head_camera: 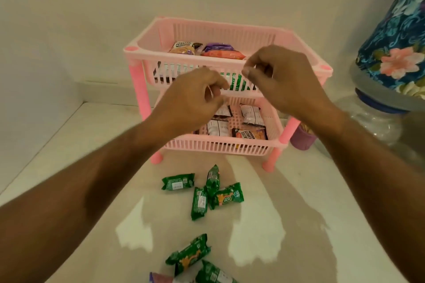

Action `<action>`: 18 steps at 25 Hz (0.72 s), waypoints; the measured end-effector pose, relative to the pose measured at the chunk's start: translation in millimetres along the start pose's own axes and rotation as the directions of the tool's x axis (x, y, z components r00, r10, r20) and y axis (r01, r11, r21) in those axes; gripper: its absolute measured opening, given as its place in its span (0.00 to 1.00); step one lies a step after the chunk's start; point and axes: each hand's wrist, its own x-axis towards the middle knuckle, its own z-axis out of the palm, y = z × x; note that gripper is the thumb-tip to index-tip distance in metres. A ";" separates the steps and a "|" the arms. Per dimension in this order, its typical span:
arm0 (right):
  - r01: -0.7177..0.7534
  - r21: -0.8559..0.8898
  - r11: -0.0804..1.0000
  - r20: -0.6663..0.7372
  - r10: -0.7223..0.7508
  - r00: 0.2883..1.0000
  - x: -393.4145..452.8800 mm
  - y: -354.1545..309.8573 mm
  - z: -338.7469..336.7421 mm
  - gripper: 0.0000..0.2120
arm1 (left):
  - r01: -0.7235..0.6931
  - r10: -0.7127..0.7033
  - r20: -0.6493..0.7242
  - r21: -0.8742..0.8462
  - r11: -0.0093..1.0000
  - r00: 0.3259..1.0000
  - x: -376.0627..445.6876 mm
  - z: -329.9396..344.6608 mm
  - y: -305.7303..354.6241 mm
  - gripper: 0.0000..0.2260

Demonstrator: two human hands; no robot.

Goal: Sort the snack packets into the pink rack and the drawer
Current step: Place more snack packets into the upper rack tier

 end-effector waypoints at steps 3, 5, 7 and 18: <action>-0.062 0.076 0.995 0.085 0.056 0.995 -48.4 4.5 32.8 0.06 | 0.090 -0.085 0.116 -0.033 0.995 0.990 -44.8 30.9 -26.2 0.08; -0.090 0.081 0.993 0.176 0.075 0.982 -79.1 13.2 63.5 0.06 | 0.205 -0.202 0.224 0.011 0.979 0.953 -69.7 54.9 -46.9 0.08; -0.154 0.030 0.988 0.279 0.140 0.950 -107.2 23.9 97.7 0.06 | 0.393 -0.389 0.300 0.052 0.918 0.871 -87.3 82.4 -65.1 0.08; -0.271 -0.154 0.950 0.455 0.312 0.834 -208.2 44.3 184.1 0.17 | 0.556 -0.616 0.287 0.269 0.787 0.734 -123.4 162.2 -93.7 0.26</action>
